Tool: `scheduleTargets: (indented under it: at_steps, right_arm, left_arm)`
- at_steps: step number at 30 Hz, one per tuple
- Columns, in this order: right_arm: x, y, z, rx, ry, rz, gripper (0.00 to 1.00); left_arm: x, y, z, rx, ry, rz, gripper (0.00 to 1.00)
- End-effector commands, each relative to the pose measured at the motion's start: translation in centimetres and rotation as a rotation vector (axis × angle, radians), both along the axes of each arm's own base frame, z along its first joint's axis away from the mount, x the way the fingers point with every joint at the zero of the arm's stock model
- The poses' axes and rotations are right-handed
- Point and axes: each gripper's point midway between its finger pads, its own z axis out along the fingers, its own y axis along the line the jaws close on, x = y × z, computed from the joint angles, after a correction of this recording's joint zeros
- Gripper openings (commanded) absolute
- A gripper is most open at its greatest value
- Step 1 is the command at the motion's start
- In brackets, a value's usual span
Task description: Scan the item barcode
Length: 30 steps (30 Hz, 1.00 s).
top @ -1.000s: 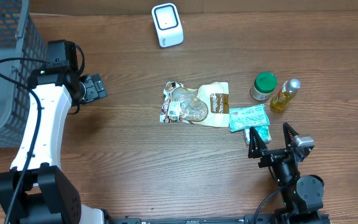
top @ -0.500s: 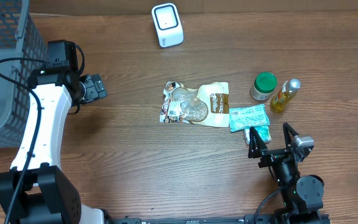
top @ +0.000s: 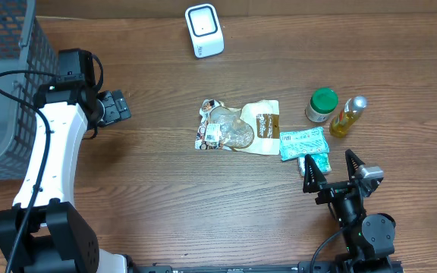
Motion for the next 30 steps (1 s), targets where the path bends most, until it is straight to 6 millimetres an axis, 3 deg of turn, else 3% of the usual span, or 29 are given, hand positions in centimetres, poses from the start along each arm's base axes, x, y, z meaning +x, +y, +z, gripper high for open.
scheduleTargets:
  at_steps: [1,13,16,19,21,25,30]
  right_arm:
    - [0.0,-0.2,-0.1,0.001,-0.008,-0.013,1.00]
    - [0.0,-0.2,-0.1,0.001,-0.008,-0.013,1.00]
    - [0.0,-0.2,-0.1,0.001,-0.008,-0.013,1.00]
    - [0.0,-0.2,-0.1,0.001,-0.008,-0.013,1.00]
    - [0.0,-0.2,-0.1,0.001,-0.008,-0.013,1.00]
    - [0.0,-0.2,-0.1,0.001,-0.008,-0.013,1.00]
    - [0.0,-0.2,-0.1,0.001,-0.008,-0.013,1.00]
  left_arm:
    - [0.3,0.3,0.2,0.012,-0.005,-0.002,1.00]
    - [0.3,0.3,0.2,0.012,-0.006,-0.002,1.00]
    - [0.2,0.2,1.1,0.015,-0.031,-0.002,1.00]
    - [-0.1,0.1,4.1,0.024,-0.114,-0.005,1.00]
    - [-0.8,0.0,7.2,0.035,-0.202,-0.004,1.00]
    - [-3.8,0.9,14.5,0.114,-0.406,0.033,0.99]
    - [-7.9,0.4,20.8,0.130,-0.618,0.038,1.00]
